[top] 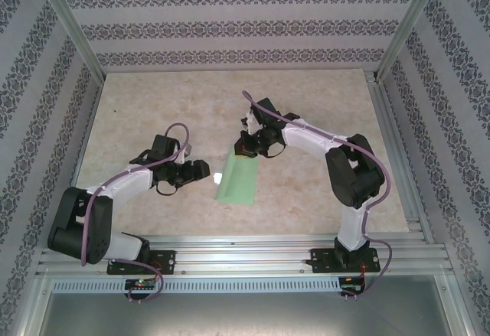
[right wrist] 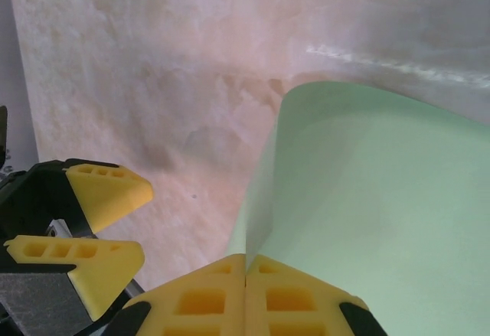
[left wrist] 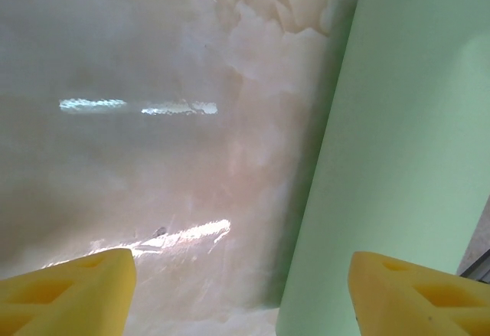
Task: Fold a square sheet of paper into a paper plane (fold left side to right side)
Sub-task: First fold in half a square sheet of paper at the center of the table.
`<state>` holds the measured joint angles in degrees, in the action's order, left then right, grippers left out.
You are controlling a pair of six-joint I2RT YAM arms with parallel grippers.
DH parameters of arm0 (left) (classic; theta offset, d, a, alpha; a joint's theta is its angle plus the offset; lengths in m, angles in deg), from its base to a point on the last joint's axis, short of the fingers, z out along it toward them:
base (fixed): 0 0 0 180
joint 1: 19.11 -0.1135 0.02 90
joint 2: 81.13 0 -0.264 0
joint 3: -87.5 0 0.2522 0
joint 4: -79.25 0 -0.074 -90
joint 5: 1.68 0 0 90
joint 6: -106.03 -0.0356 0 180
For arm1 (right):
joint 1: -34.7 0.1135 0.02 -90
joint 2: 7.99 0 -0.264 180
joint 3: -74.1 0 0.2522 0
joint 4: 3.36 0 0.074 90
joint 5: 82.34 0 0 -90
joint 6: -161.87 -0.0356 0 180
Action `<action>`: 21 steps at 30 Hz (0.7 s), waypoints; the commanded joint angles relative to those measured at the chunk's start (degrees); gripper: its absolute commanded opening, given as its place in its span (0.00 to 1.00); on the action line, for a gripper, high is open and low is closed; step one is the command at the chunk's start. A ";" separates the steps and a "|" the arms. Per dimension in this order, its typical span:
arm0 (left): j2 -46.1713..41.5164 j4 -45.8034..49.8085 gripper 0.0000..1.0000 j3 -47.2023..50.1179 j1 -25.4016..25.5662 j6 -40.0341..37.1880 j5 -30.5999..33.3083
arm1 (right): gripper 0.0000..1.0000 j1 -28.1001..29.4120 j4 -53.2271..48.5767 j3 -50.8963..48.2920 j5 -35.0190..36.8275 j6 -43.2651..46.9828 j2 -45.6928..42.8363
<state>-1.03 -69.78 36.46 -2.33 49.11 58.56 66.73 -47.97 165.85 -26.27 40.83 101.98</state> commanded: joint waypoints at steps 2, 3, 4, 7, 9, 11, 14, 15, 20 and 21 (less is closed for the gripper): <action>3.27 -5.46 0.74 -1.33 3.24 1.91 0.05 | 0.00 -1.70 -4.04 1.96 0.63 6.46 2.12; 3.98 -5.47 0.74 -1.93 4.11 2.07 0.65 | 0.00 -2.13 -4.57 1.91 1.24 7.20 2.33; 4.73 -5.52 0.74 -2.47 4.77 2.21 1.00 | 0.00 -2.47 -4.97 1.83 1.70 7.94 2.47; 6.77 -5.87 0.75 -4.05 7.19 2.76 2.03 | 0.00 -3.49 -6.19 1.73 2.47 9.48 2.86; 8.33 -6.24 0.75 -5.11 8.91 3.18 2.66 | 0.00 -4.05 -6.24 1.38 2.68 10.05 3.03; 9.91 -6.74 0.75 -6.06 10.36 3.72 3.20 | 0.00 -4.34 -6.55 1.16 3.07 10.52 3.38; 11.82 -7.36 0.75 -7.31 11.95 4.44 3.99 | 0.00 -4.57 -7.25 1.06 3.97 11.12 3.92; 12.40 -7.35 0.74 -7.69 12.36 4.66 4.26 | 0.00 -4.69 -7.74 1.02 4.82 11.26 4.02; 14.83 -7.38 0.69 -9.52 14.35 5.04 4.66 | 0.00 -5.24 -7.82 0.19 6.16 11.54 4.02; 15.27 -7.33 0.68 -9.87 14.69 5.06 4.66 | 0.00 -5.24 -7.82 0.06 6.08 11.50 4.06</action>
<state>12.10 -73.97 28.55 10.26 53.53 63.28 62.27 -55.29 166.03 -21.72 50.88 105.20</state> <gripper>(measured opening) 0.686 0.047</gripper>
